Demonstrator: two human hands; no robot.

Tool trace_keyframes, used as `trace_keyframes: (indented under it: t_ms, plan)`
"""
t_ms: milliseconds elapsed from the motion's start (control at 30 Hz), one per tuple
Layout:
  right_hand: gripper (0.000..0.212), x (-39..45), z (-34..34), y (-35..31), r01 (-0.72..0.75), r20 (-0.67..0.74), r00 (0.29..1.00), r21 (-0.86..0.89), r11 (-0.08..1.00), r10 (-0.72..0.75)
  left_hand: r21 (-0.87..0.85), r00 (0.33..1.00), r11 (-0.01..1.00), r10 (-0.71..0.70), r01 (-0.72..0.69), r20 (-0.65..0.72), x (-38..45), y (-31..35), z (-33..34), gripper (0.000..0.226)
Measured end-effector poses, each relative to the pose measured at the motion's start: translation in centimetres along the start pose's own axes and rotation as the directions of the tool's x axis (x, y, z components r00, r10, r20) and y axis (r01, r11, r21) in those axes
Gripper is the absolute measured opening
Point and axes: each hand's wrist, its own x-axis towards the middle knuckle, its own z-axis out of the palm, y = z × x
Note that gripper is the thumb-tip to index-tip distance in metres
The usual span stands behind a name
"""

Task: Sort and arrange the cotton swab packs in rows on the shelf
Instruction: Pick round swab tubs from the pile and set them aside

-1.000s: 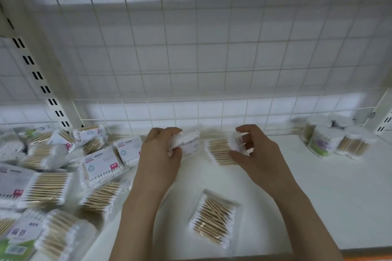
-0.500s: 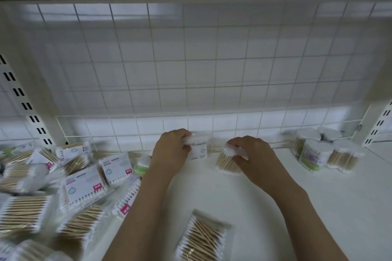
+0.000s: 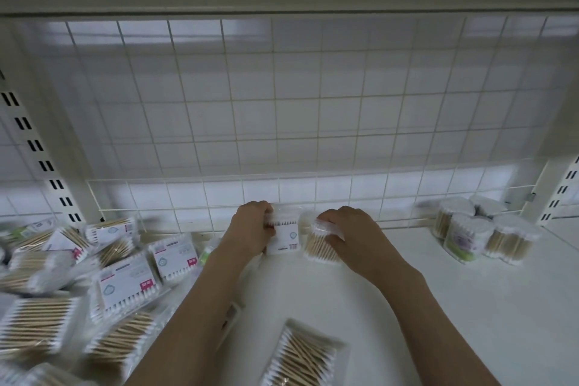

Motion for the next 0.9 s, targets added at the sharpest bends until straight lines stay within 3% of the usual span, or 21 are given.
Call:
trace_keyframes:
  t_ms: [167,400,500,700,900]
  plan:
    - [0.040,1.4,1.1,-0.9,0.037,0.021,0.999,-0.002,0.999,-0.037,-0.001,0.999,1.000,-0.014,0.014,0.040,-0.7,-1.2,-0.6,0.057]
    - [0.037,2.4,2.9,-2.2,0.108,0.059,0.992,-0.002,0.994,-0.108,0.073,0.995,0.997,-0.013,0.006,0.102,-1.4,-2.2,-1.3,0.043]
    - [0.039,2.5,3.3,-2.4,0.126,0.035,0.992,-0.015,0.992,-0.125,0.168,0.990,0.985,0.002,-0.026,0.141,-1.4,-2.2,-1.2,0.044]
    - [0.046,2.8,4.6,-2.3,0.164,0.061,0.985,-0.073,0.984,-0.160,0.401,0.952,0.907,0.000,-0.128,0.305,-1.5,-2.0,-0.6,0.026]
    - [0.045,3.7,5.8,-2.2,0.141,0.062,0.988,-0.006,0.990,-0.140,0.548,0.955,0.820,-0.008,-0.163,0.297,-2.1,-2.7,-1.0,0.025]
